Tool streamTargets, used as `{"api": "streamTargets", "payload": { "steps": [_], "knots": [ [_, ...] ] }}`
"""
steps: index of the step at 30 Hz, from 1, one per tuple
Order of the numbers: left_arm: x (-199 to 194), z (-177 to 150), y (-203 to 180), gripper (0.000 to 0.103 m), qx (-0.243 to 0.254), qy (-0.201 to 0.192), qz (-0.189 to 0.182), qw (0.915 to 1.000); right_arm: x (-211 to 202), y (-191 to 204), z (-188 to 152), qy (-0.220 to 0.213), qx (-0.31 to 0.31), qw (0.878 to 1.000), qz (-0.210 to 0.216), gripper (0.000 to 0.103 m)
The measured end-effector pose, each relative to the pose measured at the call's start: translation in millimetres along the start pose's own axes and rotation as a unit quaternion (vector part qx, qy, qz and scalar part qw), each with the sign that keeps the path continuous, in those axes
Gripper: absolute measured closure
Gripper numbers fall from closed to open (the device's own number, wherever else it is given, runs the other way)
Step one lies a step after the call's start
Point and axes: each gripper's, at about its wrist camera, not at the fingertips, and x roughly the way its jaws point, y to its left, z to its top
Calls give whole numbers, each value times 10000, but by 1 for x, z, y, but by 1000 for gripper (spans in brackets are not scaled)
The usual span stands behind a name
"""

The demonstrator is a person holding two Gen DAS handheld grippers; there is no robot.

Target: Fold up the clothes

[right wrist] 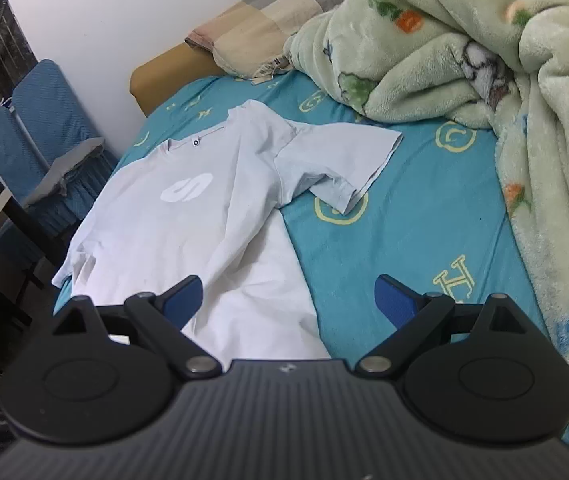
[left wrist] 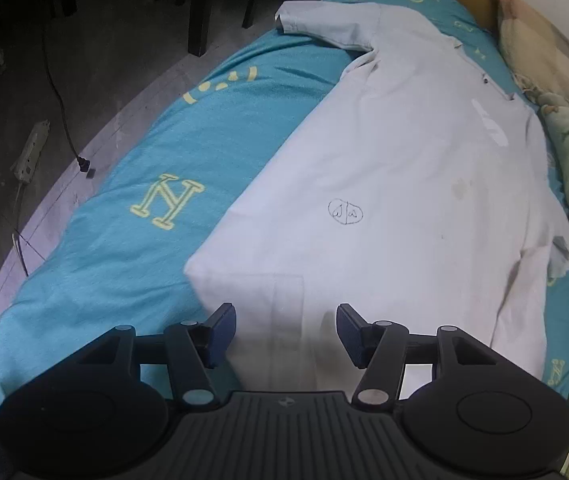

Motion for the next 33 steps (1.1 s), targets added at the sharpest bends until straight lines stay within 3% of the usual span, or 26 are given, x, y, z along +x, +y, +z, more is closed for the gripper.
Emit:
{"api": "streamTargets", "payload": {
  "steps": [3, 5, 7, 8, 11, 14, 18, 20, 22, 23, 26, 29, 33],
  "knots": [
    [16, 7, -5, 47, 194, 43, 298, 9994, 4, 0, 0, 60, 64, 10000, 27, 9],
    [24, 10, -4, 60, 267, 115, 471, 9985, 7, 0, -1, 100, 86, 9999, 42, 9],
    [21, 7, 1, 94, 335, 153, 565, 9977, 9, -1, -1, 144, 131, 9998, 93, 9],
    [18, 6, 4, 98, 372, 206, 638, 9971, 10, -1, -2, 157, 151, 9997, 125, 9],
    [4, 4, 14, 99, 498, 427, 910, 9937, 9, 0, -2, 180, 151, 9996, 128, 9],
    [-20, 1, 17, 98, 933, 579, 1194, 9868, 8, -1, -3, 190, 152, 9996, 153, 9],
    [-48, -6, 10, 94, 1445, 503, 1348, 9790, 5, -1, -3, 174, 176, 9995, 196, 9],
    [-59, -10, 2, 85, 1693, 382, 1337, 9757, 4, -2, -3, 173, 200, 9994, 218, 9],
    [-66, -12, -8, 50, 1891, 225, 1264, 9735, 2, -2, -3, 174, 184, 9994, 235, 9],
    [-66, -12, -14, 45, 1935, 108, 1162, 9741, 2, -2, -4, 174, 179, 9994, 235, 9],
    [-67, -11, -33, 43, 2065, -242, 854, 9744, 1, -4, -4, 157, 209, 9994, 224, 9],
    [-64, -10, -56, 33, 2078, -736, 421, 9745, 1, -5, -4, 136, 240, 9995, 169, 9],
    [-52, -11, -93, 24, 2125, -1513, -3, 9654, 1, -3, -6, 117, 118, 9997, 161, 10]
  ]
}}
